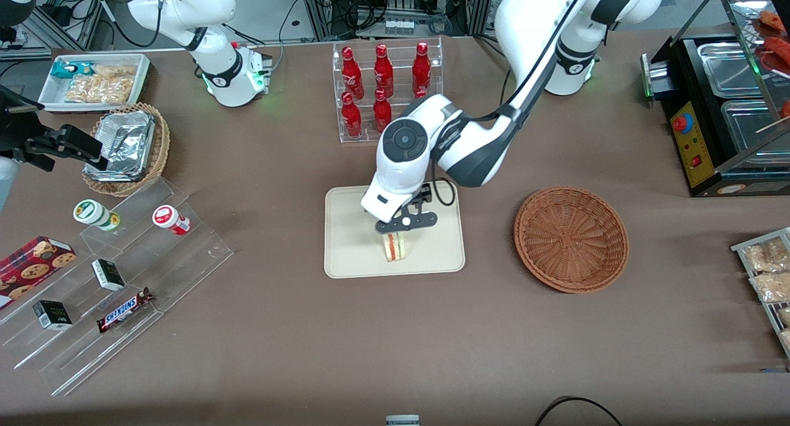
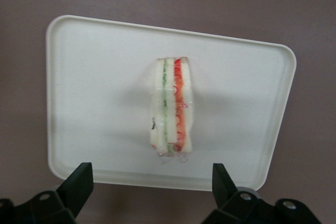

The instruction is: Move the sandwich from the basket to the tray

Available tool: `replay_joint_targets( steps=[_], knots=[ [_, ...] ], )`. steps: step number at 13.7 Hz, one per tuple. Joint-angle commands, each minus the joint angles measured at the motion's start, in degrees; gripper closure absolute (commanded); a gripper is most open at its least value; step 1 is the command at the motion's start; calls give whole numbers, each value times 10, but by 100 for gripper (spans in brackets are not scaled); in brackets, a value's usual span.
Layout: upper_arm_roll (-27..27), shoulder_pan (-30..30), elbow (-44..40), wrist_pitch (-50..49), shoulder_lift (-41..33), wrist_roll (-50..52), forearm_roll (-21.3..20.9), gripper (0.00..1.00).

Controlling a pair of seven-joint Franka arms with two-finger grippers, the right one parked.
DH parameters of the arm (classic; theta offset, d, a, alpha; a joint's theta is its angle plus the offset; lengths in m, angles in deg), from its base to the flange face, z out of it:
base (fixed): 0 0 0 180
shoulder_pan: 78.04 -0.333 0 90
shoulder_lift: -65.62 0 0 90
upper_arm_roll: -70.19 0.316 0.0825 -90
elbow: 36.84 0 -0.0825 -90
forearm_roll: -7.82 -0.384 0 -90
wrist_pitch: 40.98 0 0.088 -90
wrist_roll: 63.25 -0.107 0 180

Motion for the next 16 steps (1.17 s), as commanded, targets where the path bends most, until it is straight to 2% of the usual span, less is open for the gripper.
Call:
replay_joint_targets(
  steps=[1, 4, 6, 16],
  knots=[
    [25, 0, 16, -52, -34, -2, -7, 0],
    [63, -2, 22, -137, -56, -9, -6, 0],
    [79, -15, 48, -137, -77, -12, -7, 0],
    [79, -163, 230, -144, -255, -273, -6, 0]
  ],
)
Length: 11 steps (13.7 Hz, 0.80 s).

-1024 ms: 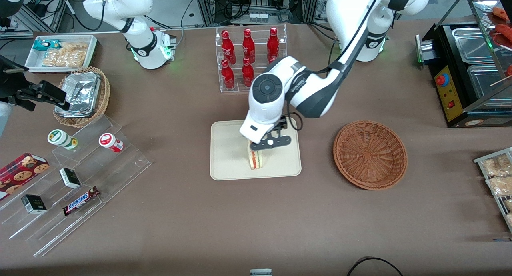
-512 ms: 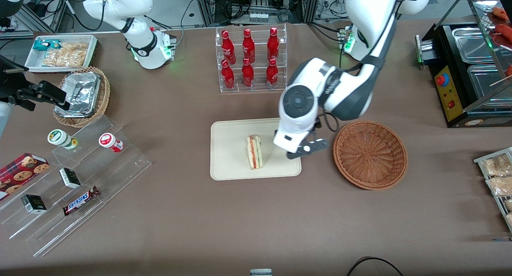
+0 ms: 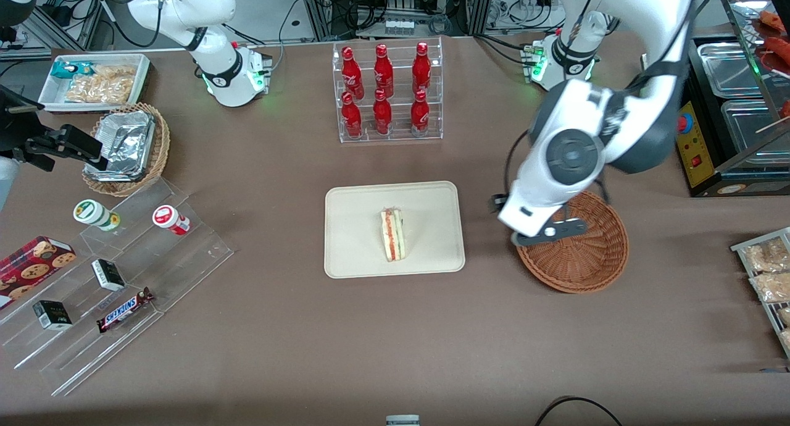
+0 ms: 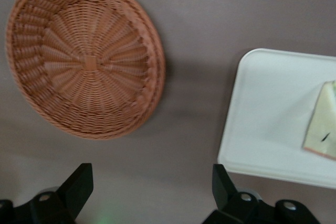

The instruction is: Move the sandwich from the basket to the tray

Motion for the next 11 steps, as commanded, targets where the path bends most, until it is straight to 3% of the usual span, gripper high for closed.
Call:
replay_joint_targets(
  steps=[1, 11],
  knots=[
    [-5, -37, 76, -8, -79, -70, -5, 0],
    [-30, -209, 45, -151, -178, -312, -6, 0]
  ],
)
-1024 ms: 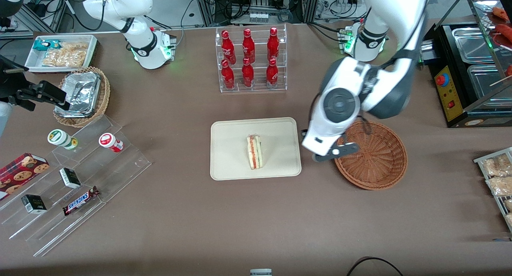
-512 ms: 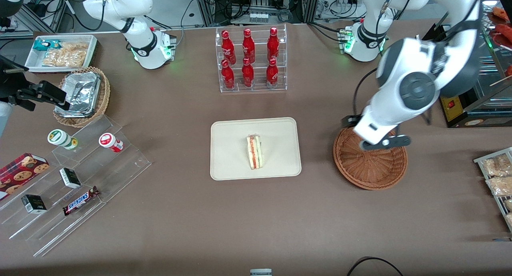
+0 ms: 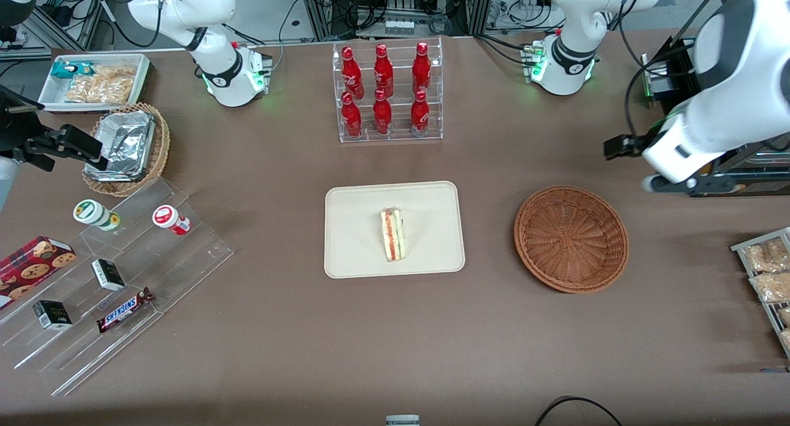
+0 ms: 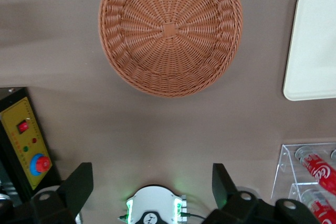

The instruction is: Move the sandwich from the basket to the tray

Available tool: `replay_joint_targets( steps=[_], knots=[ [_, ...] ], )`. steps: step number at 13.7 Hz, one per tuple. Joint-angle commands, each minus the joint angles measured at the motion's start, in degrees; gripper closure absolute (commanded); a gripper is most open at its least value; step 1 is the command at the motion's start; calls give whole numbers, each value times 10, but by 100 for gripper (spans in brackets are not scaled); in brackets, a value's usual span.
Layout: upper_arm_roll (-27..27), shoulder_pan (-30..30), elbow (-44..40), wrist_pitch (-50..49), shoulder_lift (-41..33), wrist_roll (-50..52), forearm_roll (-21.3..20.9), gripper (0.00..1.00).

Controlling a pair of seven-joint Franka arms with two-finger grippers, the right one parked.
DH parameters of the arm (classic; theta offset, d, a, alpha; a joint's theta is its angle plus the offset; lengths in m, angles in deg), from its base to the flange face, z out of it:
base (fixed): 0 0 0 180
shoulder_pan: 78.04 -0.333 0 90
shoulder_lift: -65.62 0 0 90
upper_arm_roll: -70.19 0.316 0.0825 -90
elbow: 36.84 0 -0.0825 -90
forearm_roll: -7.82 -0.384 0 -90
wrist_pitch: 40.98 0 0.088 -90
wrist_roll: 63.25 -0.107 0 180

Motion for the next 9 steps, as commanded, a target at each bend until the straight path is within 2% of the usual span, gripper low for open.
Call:
replay_joint_targets(
  steps=[1, 4, 9],
  knots=[
    [-14, -33, -20, -20, -16, -45, -8, 0],
    [-11, -36, -44, -10, -22, -47, -31, 0],
    [-7, -37, -49, 21, -20, -45, -45, 0]
  ],
)
